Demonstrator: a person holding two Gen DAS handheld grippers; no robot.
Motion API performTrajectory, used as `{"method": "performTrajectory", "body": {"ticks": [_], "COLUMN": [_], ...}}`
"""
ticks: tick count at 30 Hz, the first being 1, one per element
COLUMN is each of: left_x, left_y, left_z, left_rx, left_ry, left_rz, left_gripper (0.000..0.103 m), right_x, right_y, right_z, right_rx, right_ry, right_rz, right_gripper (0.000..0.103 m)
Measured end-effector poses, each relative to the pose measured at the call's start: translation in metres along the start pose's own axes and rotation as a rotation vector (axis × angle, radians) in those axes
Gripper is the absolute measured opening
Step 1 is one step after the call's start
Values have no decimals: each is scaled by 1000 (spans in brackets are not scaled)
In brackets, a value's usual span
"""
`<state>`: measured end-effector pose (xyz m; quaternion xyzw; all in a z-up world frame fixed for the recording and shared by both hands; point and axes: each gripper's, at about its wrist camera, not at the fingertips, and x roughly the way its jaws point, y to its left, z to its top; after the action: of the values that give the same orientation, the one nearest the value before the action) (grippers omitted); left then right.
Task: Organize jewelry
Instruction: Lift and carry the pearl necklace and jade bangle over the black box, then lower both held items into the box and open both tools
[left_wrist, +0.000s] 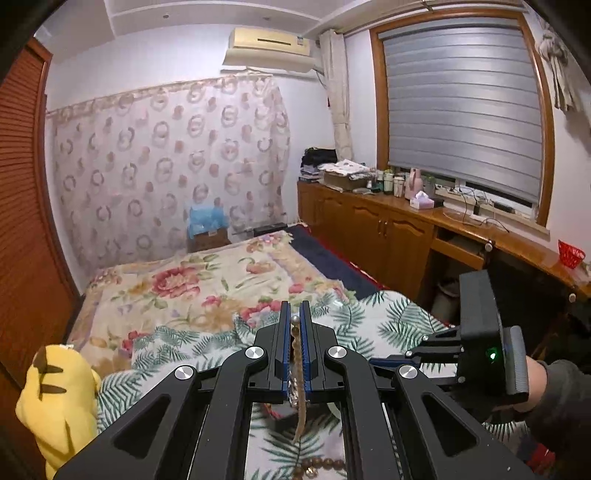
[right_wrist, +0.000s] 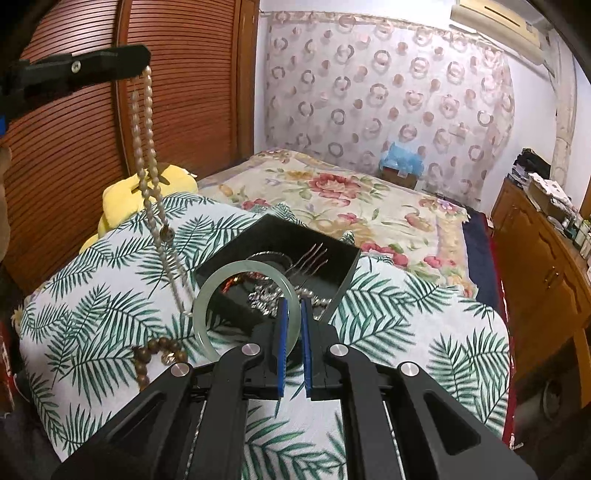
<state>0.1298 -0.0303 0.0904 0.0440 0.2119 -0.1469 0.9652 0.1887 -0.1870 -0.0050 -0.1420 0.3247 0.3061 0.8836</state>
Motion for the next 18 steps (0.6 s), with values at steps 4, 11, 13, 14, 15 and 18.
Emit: {"method": "performTrajectory", "body": {"ticks": [4,11,13,14,15,18], "left_x": [7,22,26,28,32,40], "left_y": [6,12,12,12,12,13], "left_z": [15,38,45,47,48,48], "left_rx": [-5,-7,-5,-2,0,-2], "left_ry": [-7,-14,-13,-11,-8,9], "left_rz": [3,5,1,1,1,1], "left_gripper": [4,4,4,4,4,4], "right_x": [8,21,25,27,29,37], "right_y": [-9,-25,-27,-29,-30,-31], "right_z": [11,29,32,33,34,34], "right_rx": [2,13,15,16,17,16], "right_ry": [4,4,5,6,8,18], "right_rz": [0,7,13,16,18,25], "right_gripper": [8,8,8,8,8,8]}}
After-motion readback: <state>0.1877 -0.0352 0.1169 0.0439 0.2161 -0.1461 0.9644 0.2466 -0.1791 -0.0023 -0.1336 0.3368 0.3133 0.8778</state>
